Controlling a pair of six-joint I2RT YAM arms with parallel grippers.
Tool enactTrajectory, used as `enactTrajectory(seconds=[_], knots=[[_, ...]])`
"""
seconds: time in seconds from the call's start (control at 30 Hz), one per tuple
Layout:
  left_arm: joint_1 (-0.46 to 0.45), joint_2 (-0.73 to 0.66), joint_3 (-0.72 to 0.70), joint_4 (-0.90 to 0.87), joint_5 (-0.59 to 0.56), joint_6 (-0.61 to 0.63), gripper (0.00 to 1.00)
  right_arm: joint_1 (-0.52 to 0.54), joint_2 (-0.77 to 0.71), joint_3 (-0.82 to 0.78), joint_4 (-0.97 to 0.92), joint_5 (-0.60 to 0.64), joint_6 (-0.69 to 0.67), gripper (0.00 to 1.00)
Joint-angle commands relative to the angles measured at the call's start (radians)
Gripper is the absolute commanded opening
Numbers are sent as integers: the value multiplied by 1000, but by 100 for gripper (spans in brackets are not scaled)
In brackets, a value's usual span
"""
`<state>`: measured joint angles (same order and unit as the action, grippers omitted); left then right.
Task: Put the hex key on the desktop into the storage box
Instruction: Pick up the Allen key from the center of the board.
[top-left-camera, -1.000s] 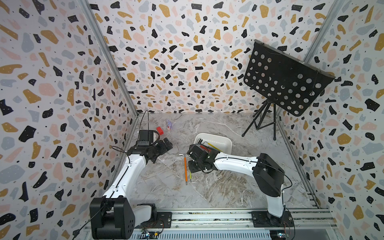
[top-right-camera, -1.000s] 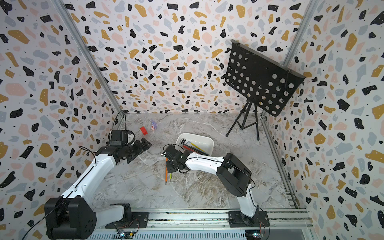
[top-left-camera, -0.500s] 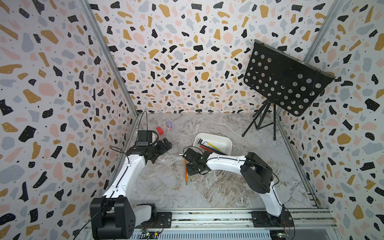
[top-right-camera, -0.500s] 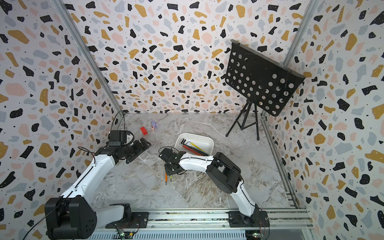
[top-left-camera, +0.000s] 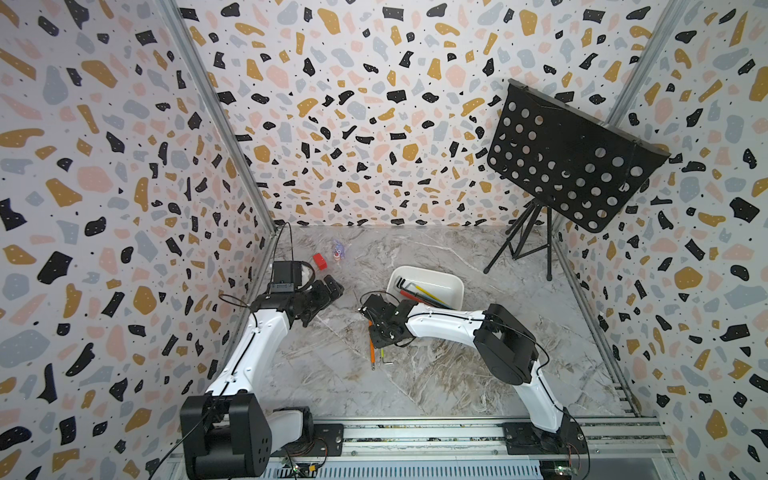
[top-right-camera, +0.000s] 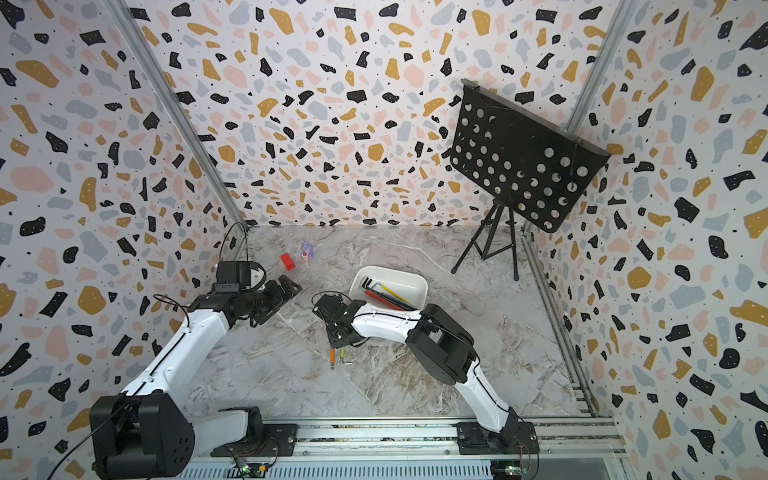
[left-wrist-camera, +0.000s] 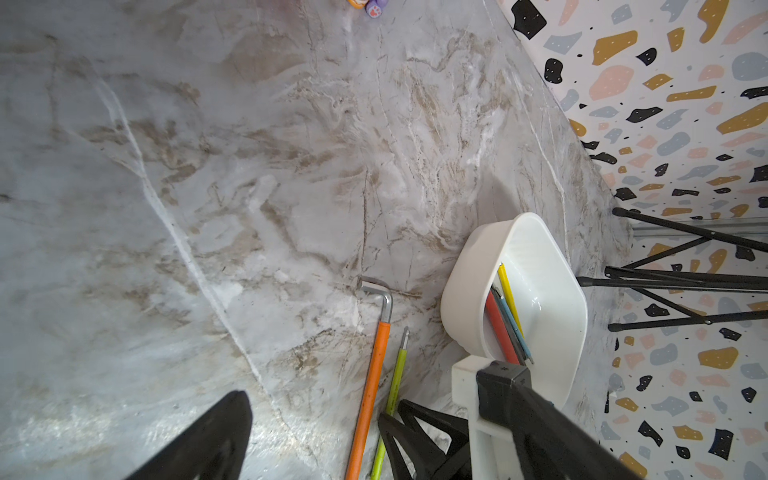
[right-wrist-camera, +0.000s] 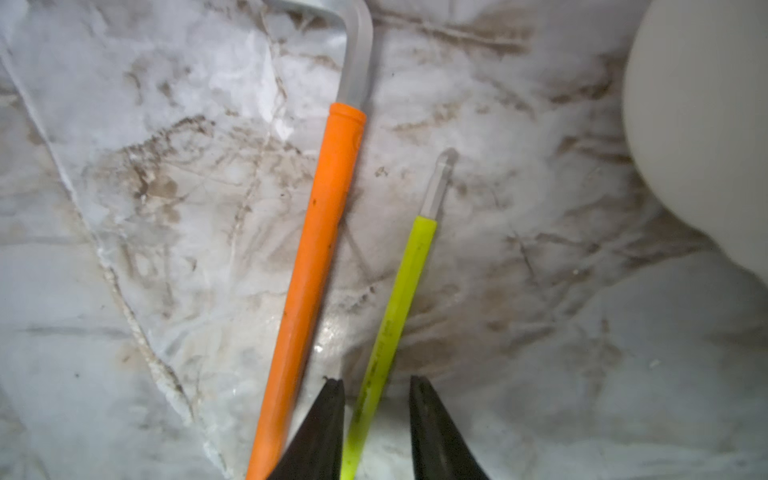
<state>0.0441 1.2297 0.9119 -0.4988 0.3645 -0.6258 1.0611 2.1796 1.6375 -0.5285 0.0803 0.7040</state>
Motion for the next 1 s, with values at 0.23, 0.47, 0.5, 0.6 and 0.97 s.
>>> enactTrajectory(seconds=[0.23, 0.47, 0.5, 0.6, 0.97], knots=[[23, 1, -15, 38, 41, -15, 100, -1, 53, -36, -152, 91, 11, 29], [23, 5, -20, 45, 49, -19, 100, 0, 60, -66, -144, 77, 14, 19], [24, 5, -20, 45, 50, -20, 100, 0, 62, -66, -137, 71, 17, 17], [25, 7, -22, 47, 50, -20, 100, 0, 63, -76, -117, 59, 23, 8], [26, 14, -24, 51, 51, -20, 100, 0, -12, -122, -94, 100, 10, 0]])
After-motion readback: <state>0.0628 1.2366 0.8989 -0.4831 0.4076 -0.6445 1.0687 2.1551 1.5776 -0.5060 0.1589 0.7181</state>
